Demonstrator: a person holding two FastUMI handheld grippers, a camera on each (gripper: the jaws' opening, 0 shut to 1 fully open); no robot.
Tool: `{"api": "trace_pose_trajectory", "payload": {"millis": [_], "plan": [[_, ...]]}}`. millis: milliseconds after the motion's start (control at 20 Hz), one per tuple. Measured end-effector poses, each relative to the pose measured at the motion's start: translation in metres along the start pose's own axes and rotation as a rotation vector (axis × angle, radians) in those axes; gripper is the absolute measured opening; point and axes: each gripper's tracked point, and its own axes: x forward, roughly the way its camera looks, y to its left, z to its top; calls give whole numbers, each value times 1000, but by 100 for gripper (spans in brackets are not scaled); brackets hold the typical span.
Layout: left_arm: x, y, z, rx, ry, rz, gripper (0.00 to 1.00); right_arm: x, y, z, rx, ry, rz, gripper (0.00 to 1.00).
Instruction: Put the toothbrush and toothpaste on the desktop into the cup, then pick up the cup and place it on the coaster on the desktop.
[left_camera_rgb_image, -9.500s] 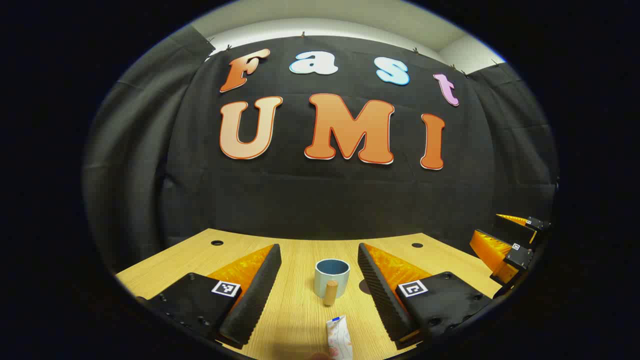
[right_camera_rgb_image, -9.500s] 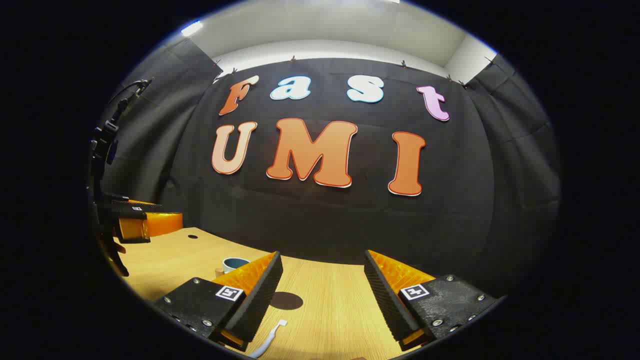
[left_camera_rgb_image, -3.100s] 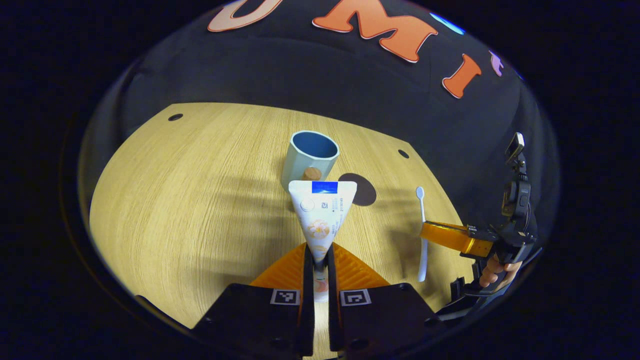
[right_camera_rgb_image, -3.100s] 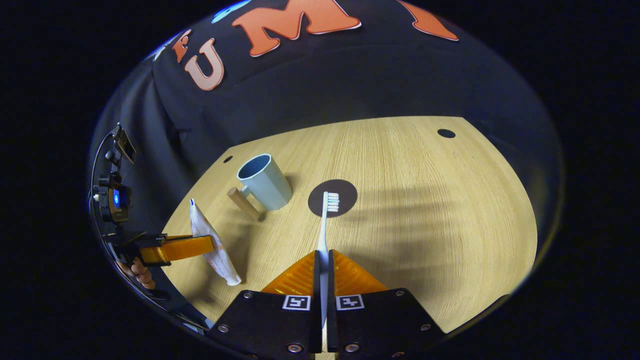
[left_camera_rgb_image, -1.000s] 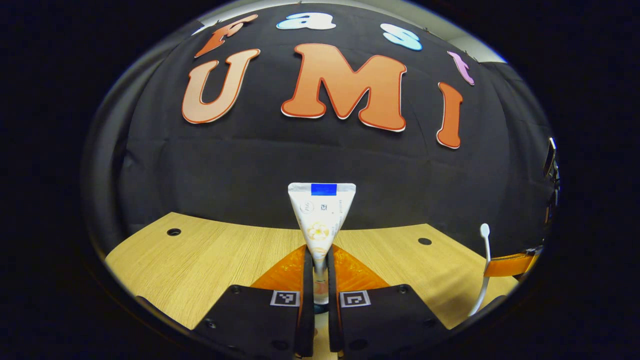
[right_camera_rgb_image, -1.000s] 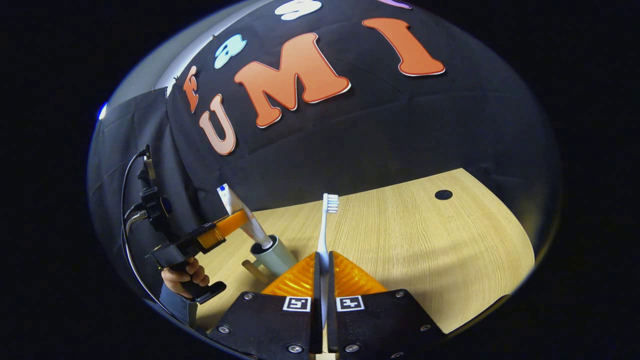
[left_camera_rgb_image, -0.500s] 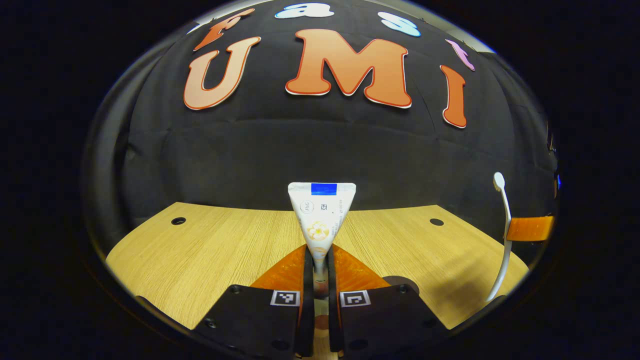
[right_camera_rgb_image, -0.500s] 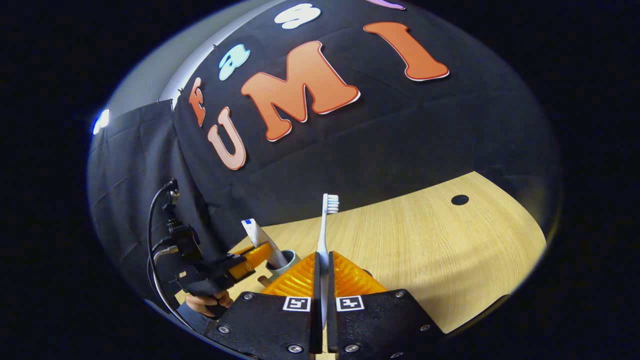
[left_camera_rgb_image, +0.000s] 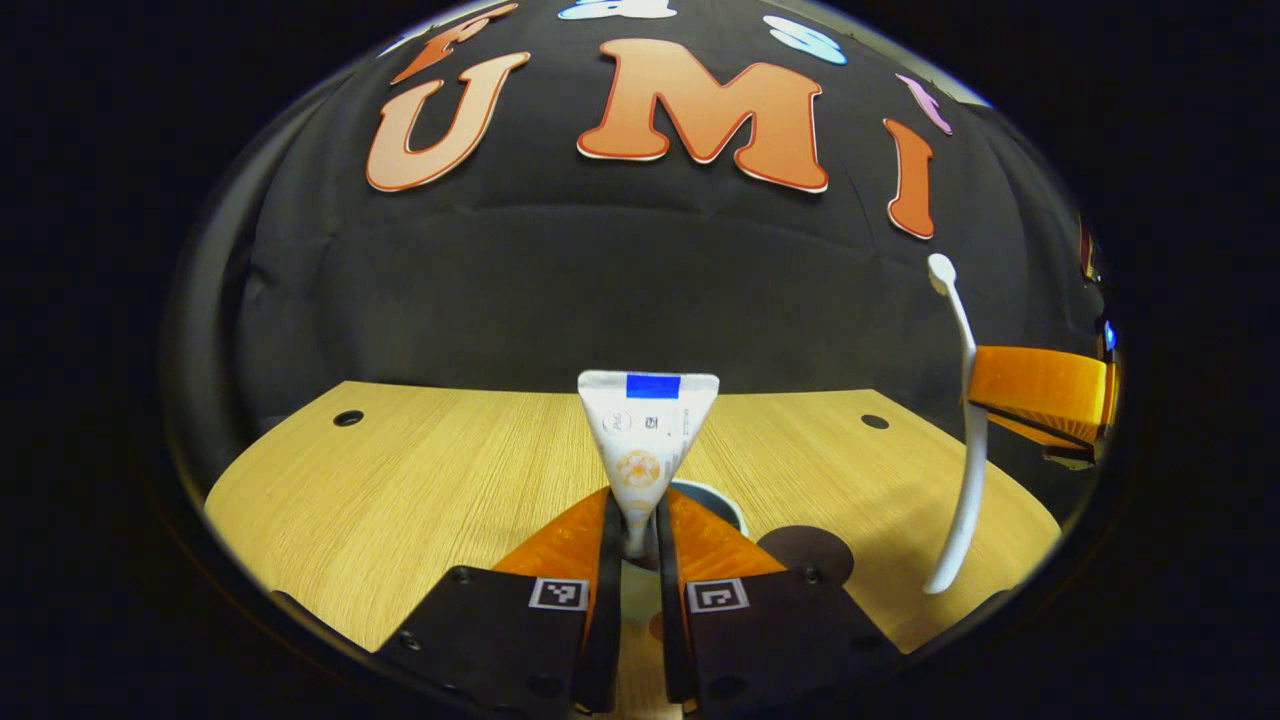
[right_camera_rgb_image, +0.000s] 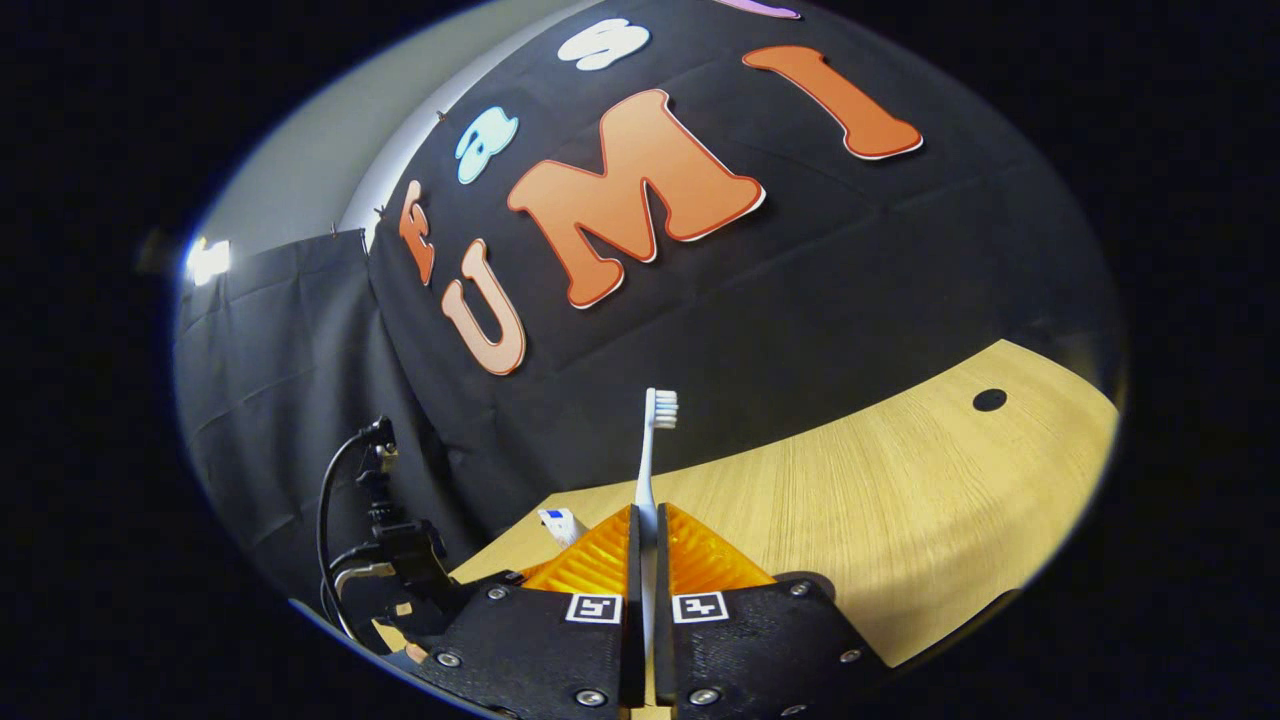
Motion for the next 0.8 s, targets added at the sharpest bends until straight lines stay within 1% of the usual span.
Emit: {"api": "trace_pose_trajectory", "payload": {"millis": [150, 200, 250, 350, 400, 450, 500, 550, 600, 650, 700, 750, 800], "plan": [[-2, -5, -4, 9, 3, -30, 27, 12, 6, 2, -6, -43, 16, 4], [-4, -5, -2, 13, -4, -31, 31, 16, 9, 5, -5, -63, 26, 4], [-6, -6, -2, 16, -6, -37, 39, 20, 11, 7, -4, -84, 35, 4], [-8, -3, -3, 16, -8, -36, 41, 27, 16, 10, -2, -119, 47, 4], [-11, -1, -2, 16, -9, -35, 53, 31, 16, 12, -1, -132, 48, 4], [-13, 1, -3, 14, -10, -33, 57, 34, 17, 12, 3, -145, 51, 4], [-16, 4, -2, 12, -10, -30, 66, 40, 15, 11, 10, -150, 45, 4], [-18, 8, -2, 8, -11, -23, 70, 45, 11, 7, 29, -144, 28, 4], [-19, 10, -1, 6, -12, -21, 79, 49, 12, 8, 61, -149, 34, 4], [-22, 12, -2, 6, -12, -16, 80, 49, 15, 10, 88, -162, 41, 5], [-25, 14, 0, 6, -15, -15, 84, 49, 16, 13, 98, -183, 44, 4], [-31, 18, 1, 3, -22, -11, 87, 48, 13, 15, 92, -204, 37, 4], [-35, 20, 4, 0, -31, -11, 87, 48, 13, 16, 78, -222, 29, 4]]}}
